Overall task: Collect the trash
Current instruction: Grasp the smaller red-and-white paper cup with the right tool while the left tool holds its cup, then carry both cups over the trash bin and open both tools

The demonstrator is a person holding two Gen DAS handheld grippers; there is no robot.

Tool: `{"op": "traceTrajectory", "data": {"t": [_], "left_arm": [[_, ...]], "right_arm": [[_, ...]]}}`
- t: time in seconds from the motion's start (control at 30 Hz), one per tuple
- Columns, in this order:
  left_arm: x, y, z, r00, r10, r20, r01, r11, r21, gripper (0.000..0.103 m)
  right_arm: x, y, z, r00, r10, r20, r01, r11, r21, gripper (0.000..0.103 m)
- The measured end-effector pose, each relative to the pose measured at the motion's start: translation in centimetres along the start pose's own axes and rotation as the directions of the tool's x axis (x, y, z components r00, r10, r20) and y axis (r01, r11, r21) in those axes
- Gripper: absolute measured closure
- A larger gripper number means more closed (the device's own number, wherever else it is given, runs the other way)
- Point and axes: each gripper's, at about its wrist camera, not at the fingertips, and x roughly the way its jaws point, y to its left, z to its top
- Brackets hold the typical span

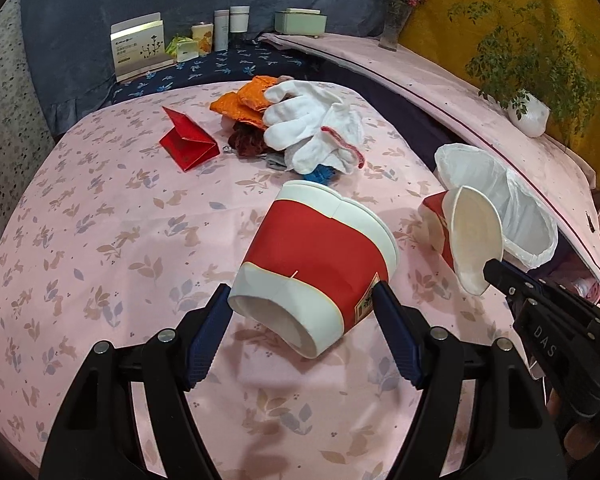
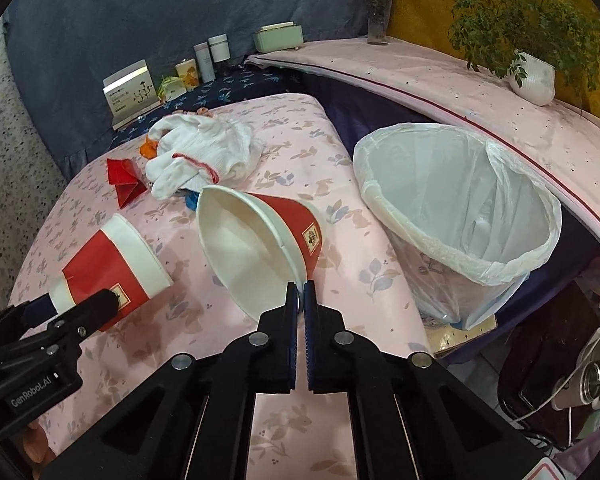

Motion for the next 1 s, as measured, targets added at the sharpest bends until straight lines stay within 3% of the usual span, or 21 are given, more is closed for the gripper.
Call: {"op": "traceTrajectory", "data": {"t": [0.37, 0.6, 1.0], "left_arm": [[0.3, -4.7, 3.7, 0.997, -0.062, 0.049, 0.060, 0.997, 0.053, 0.035], [1.8, -8.1, 6.3, 0.993, -0.100, 0.056, 0.095, 0.992, 0.088, 0.034], [5.4, -16.0, 9.4, 0.979, -0.205, 0.024, 0.197, 0.965, 0.175, 0.034]], "right_arm": [[-1.8, -3.2, 3.6, 0.995, 0.024, 0.099, -0.031, 0.997, 0.069, 0.100], [-2.3, -7.3, 5.5, 0.989, -0.018, 0.145, -0.004, 0.989, 0.150, 0.100], [-0.6, -15.2, 6.7, 0.989, -0.087, 0.124, 0.048, 0.955, 0.292, 0.100]]}}
